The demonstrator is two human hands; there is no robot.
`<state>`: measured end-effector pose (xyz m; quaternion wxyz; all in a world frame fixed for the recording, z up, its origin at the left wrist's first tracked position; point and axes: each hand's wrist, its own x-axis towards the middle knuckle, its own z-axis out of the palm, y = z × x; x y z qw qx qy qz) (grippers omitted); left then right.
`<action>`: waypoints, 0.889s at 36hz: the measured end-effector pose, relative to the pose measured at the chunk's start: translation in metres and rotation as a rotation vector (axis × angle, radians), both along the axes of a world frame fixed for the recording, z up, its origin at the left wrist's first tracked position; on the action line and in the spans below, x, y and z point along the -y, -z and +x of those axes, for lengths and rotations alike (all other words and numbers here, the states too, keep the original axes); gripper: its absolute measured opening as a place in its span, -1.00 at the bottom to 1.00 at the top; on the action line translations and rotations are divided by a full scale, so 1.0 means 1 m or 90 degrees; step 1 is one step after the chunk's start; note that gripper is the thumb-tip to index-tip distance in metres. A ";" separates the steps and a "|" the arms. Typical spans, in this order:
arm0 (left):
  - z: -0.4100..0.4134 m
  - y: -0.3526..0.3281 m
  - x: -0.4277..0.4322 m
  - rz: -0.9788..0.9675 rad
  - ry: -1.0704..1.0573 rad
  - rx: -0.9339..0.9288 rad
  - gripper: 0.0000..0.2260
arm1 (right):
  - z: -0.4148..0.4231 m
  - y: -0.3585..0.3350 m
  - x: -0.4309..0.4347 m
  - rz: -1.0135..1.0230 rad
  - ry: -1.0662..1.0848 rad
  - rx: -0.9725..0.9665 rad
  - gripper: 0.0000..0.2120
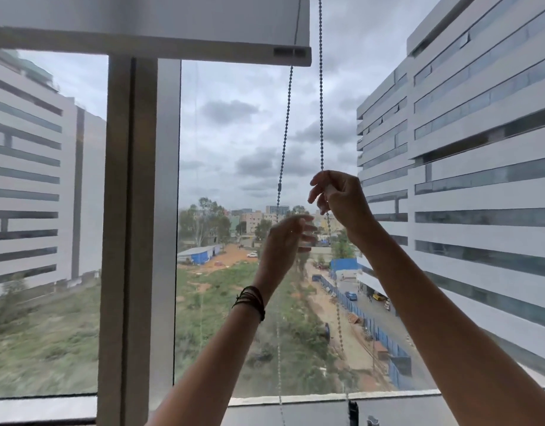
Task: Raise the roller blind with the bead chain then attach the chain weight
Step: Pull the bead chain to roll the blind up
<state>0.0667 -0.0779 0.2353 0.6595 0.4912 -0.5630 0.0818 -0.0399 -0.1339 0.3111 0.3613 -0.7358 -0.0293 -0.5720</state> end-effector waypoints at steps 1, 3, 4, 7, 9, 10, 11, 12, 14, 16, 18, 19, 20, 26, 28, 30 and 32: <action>-0.002 -0.014 0.000 -0.026 0.001 -0.017 -0.79 | 0.000 0.001 0.000 -0.004 -0.004 0.003 -0.71; -0.007 -0.040 -0.003 -0.069 0.013 -0.055 -0.76 | 0.001 0.002 -0.001 -0.016 -0.013 0.012 -0.74; -0.009 -0.054 -0.005 -0.087 0.028 -0.075 -0.75 | 0.002 0.002 -0.002 -0.024 -0.018 0.017 -0.75; -0.017 -0.091 -0.012 -0.113 0.086 -0.120 -0.70 | 0.003 0.002 -0.002 -0.054 -0.036 0.022 -0.72; -0.022 -0.111 -0.016 -0.124 0.102 -0.116 -0.68 | 0.006 0.002 -0.002 -0.063 -0.045 0.021 -0.71; -0.025 -0.119 -0.017 -0.131 0.102 -0.107 -0.68 | 0.007 0.002 -0.001 -0.062 -0.051 0.021 -0.71; -0.027 -0.127 -0.018 -0.138 0.099 -0.096 -0.69 | 0.009 0.002 -0.001 -0.059 -0.058 0.023 -0.70; -0.030 -0.133 -0.020 -0.147 0.091 -0.086 -0.70 | 0.010 0.002 -0.001 -0.056 -0.066 0.025 -0.69; -0.035 -0.145 -0.022 -0.168 0.082 -0.080 -0.75 | 0.012 0.003 0.000 -0.053 -0.079 0.024 -0.66; -0.037 -0.154 -0.024 -0.177 0.083 -0.081 -0.78 | 0.013 0.003 0.000 -0.061 -0.081 0.022 -0.69; -0.038 -0.158 -0.026 -0.173 0.087 -0.074 -0.80 | 0.014 0.004 -0.001 -0.065 -0.083 0.023 -0.73; -0.038 -0.159 -0.027 -0.170 0.091 -0.068 -0.81 | 0.014 0.004 -0.001 -0.064 -0.089 0.024 -0.74; -0.037 -0.159 -0.028 -0.169 0.094 -0.062 -0.82 | 0.015 0.004 -0.002 -0.062 -0.096 0.025 -0.74; -0.033 -0.158 -0.026 -0.142 0.080 -0.048 -0.86 | 0.017 0.004 -0.007 -0.074 -0.117 0.019 -0.70; -0.032 -0.158 -0.026 -0.138 0.073 -0.062 -0.83 | 0.017 0.005 -0.007 -0.078 -0.121 0.012 -0.71; -0.031 -0.158 -0.026 -0.129 0.073 -0.068 -0.81 | 0.016 0.007 -0.006 -0.079 -0.120 0.014 -0.71; -0.031 -0.158 -0.026 -0.119 0.060 -0.048 -0.79 | 0.016 0.007 -0.005 -0.084 -0.113 0.018 -0.70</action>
